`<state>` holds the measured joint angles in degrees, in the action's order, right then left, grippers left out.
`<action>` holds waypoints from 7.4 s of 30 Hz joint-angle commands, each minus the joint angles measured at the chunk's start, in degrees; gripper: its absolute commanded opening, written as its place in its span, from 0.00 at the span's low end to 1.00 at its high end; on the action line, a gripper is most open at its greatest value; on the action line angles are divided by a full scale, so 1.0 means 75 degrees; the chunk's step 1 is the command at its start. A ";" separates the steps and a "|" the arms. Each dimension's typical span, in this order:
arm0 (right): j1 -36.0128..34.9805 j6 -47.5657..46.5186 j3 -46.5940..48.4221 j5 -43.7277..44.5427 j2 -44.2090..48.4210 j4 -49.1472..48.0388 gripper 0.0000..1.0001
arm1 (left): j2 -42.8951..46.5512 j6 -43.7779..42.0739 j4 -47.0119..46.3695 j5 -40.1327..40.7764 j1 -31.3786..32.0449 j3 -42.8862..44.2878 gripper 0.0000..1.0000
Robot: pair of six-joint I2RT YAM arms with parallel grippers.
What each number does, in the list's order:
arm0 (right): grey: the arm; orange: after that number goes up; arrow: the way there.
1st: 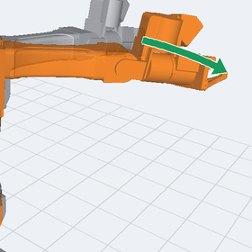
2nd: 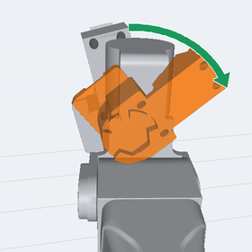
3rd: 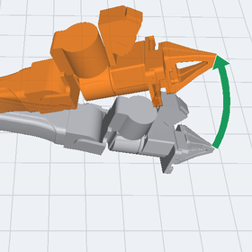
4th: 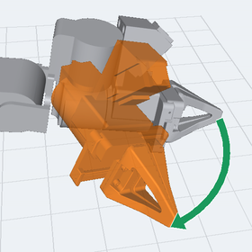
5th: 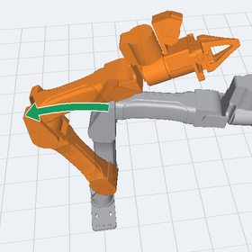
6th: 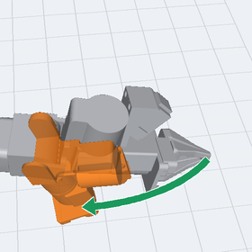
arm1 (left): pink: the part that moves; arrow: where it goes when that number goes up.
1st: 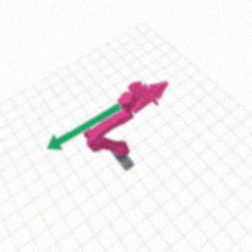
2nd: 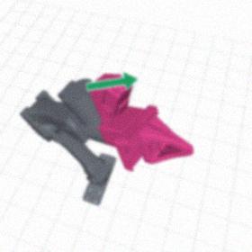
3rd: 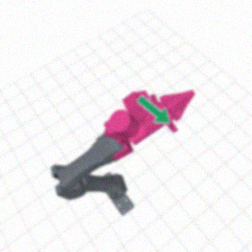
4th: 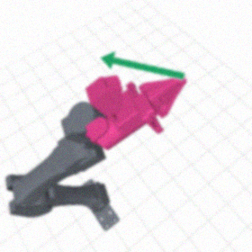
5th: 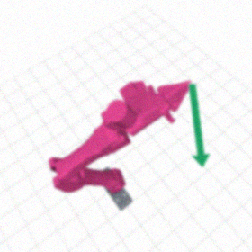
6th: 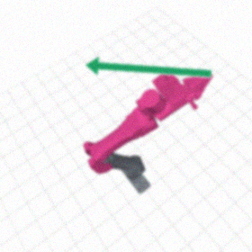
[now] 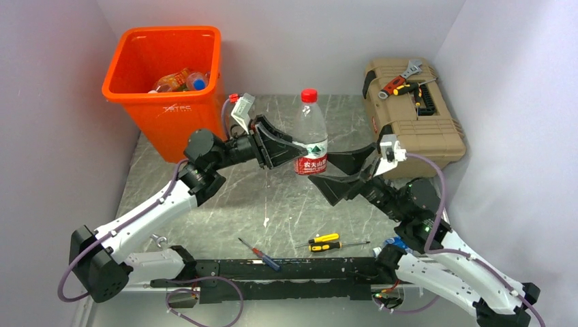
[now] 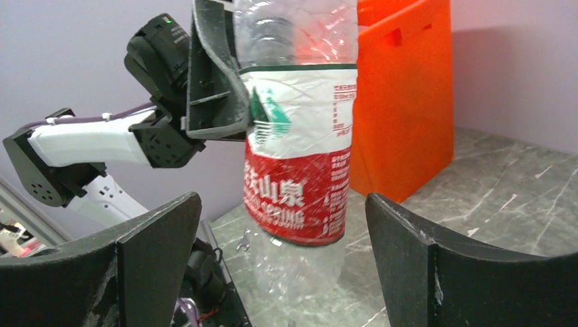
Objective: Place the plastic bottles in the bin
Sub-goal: Pick up the plastic bottle at the center of the board, then place the plastic bottle in the trash bin, then pick up the plastic bottle from the corner of the board.
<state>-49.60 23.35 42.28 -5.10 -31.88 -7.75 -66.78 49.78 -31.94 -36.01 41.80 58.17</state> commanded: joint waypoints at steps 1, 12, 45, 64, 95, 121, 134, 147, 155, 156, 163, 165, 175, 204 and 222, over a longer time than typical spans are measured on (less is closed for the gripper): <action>-0.0020 0.0088 0.0394 -0.0348 -0.0469 -0.0132 0.91 | 0.0246 0.0199 -0.0819 -0.0046 0.0174 -0.0094 0.00; -0.0019 0.0326 0.0379 -0.1048 -0.1324 -0.0695 0.49 | 0.0478 -0.0073 -0.0638 0.0176 0.0337 -0.0143 0.00; -0.0019 -0.1197 0.0385 -0.0502 -0.0846 0.0998 0.15 | -0.0916 -0.3193 0.5484 0.1509 0.0365 0.4296 0.84; -0.0021 -0.0895 0.0658 -0.0640 -0.0893 0.1398 0.98 | -0.0654 -0.3954 0.5688 0.1922 0.0497 0.4422 0.00; -0.0019 -0.1014 0.0284 -0.0578 0.0537 0.2277 1.00 | -0.1445 -0.5902 0.2586 0.4388 -0.4175 0.5355 0.00; -0.0019 -0.1133 0.0372 -0.0150 0.0629 0.2489 1.00 | -0.0954 -0.7998 0.4768 0.6325 -0.4601 0.5132 0.00; -0.0019 0.0167 0.2044 0.4775 -0.0436 0.5290 1.00 | -0.1421 -0.7005 0.5481 0.7126 -0.4602 0.5318 0.99; 0.0109 0.2043 0.2017 0.6611 -0.1342 0.6849 1.00 | 0.0740 -0.5741 0.6886 0.3533 -0.1644 0.3484 0.99; 0.0268 0.2682 0.1662 0.6359 -0.0509 0.6482 1.00 | 0.0314 -0.5671 0.6181 0.3040 0.1476 0.1260 0.99; 0.0263 0.2603 0.1628 0.6264 -0.0197 0.6241 1.00 | 0.0148 -0.5570 0.5999 0.2869 0.1678 0.1046 0.99; 0.0262 0.1574 0.1564 0.5484 0.1633 0.4848 1.00 | -0.1146 -0.5111 0.3117 0.1767 0.2900 -0.0263 0.99; 0.0262 0.1451 0.1769 0.5291 0.1694 0.4912 1.00 | -0.1658 -0.5352 0.2345 0.1474 0.2954 -0.0417 0.99; 0.0262 0.0961 0.1582 0.3753 0.2412 0.4096 1.00 | -0.4934 -0.6201 0.0803 0.0690 0.3547 0.0909 0.79; 0.0262 0.1245 0.1203 0.3611 0.2757 0.4318 1.00 | -0.7541 -0.5377 -0.0313 0.1546 0.4187 0.2374 0.74; 0.0261 0.1337 0.1118 0.3722 0.2699 0.4420 1.00 | -0.7864 -0.4591 -0.0629 0.1011 0.4309 0.2768 0.80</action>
<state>-47.66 33.19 50.70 22.83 -11.51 26.28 -126.69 14.04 -34.46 -26.15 73.34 75.99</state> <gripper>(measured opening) 0.994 0.792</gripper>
